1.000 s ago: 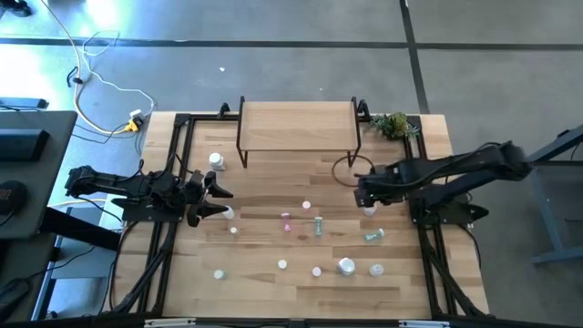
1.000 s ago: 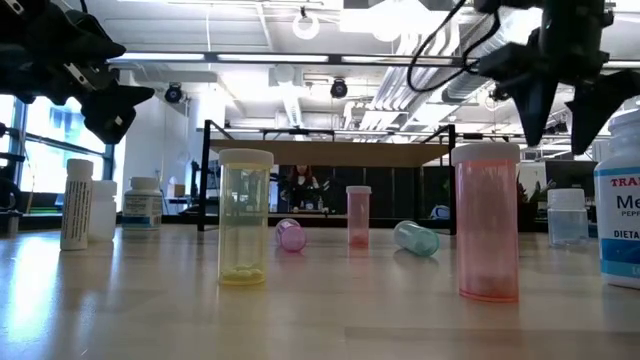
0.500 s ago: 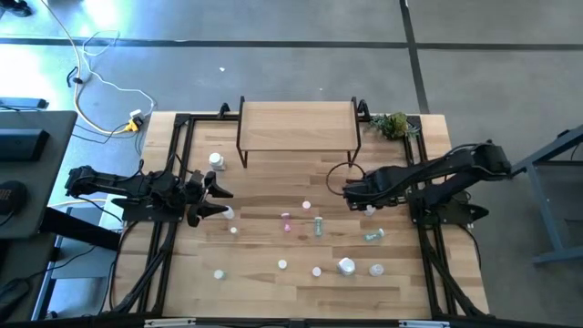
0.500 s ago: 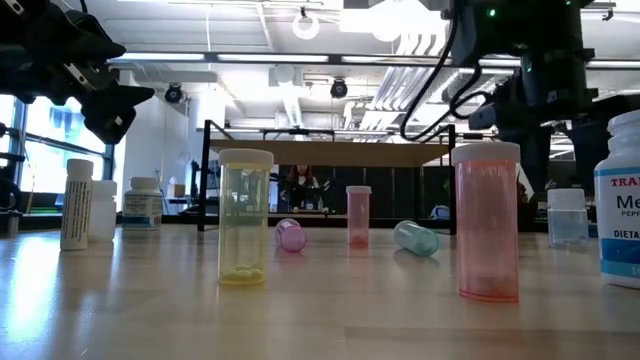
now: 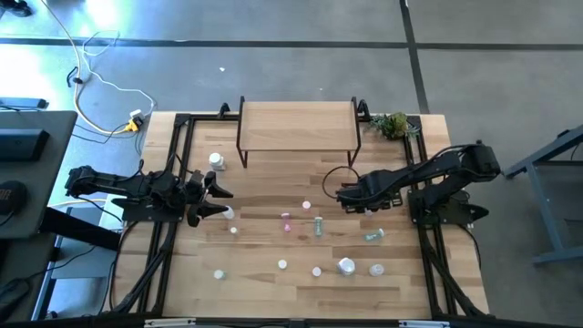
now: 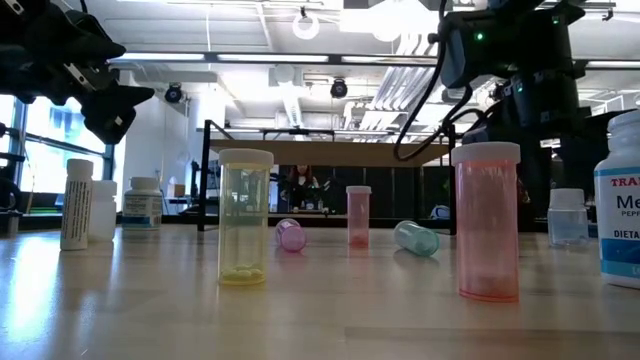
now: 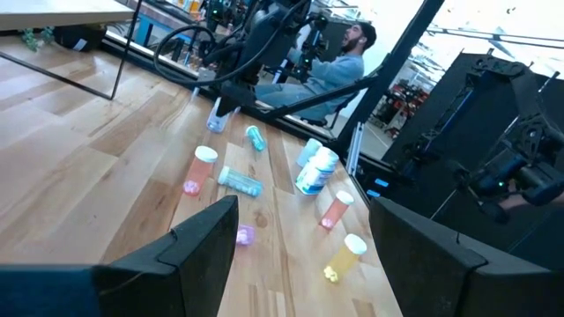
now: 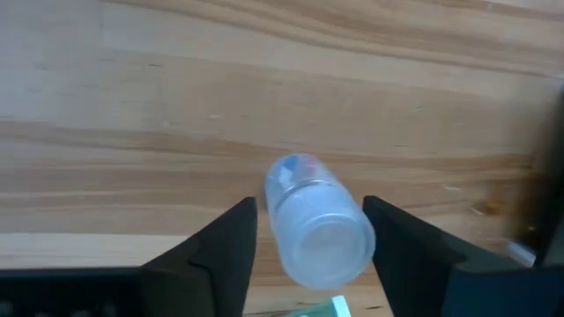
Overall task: Pick and place medicine bottles onto shelf by color
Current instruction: Put the right transparent medicine bottle on the shelf
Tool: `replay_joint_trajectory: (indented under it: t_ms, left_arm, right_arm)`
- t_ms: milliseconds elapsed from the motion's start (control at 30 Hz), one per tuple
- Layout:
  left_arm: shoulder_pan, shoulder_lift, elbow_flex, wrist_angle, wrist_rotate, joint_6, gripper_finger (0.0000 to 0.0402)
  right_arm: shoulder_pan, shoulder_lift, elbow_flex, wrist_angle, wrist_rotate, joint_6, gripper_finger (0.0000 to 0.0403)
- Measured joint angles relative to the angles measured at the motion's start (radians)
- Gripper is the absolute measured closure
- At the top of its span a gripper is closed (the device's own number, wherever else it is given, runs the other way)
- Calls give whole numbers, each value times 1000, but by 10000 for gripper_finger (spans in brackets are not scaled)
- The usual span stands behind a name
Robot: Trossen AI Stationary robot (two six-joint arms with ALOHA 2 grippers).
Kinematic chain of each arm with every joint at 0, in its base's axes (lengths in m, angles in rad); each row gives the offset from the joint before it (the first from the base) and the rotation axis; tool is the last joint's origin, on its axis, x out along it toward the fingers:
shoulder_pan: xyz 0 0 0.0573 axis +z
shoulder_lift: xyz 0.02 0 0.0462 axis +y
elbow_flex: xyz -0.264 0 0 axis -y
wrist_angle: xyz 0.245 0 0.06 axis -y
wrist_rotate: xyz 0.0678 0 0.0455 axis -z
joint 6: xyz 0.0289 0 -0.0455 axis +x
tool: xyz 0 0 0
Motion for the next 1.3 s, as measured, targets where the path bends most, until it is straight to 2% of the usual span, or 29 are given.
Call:
replay_joint_trajectory:
  t_ms: [267,467,667,900,1100,1300]
  left_arm:
    - [0,0,0,0,0,1,154]
    - [0,0,0,0,0,3,154]
    - [0,0,0,0,0,3,154]
    - [0,0,0,0,-8,3,154]
    - [0,0,0,0,-58,3,154]
    - [0,0,0,0,-64,3,154]
  right_arm:
    - [0,-1,0,1,-11,-2,278]
    - [0,-1,0,12,-69,-27,279]
    - [2,-5,14,103,-118,-37,279]
    - [2,-6,169,80,-32,-68,279]
    - [-4,-6,319,42,31,-95,279]
    - [-19,-6,456,28,88,-207,279]
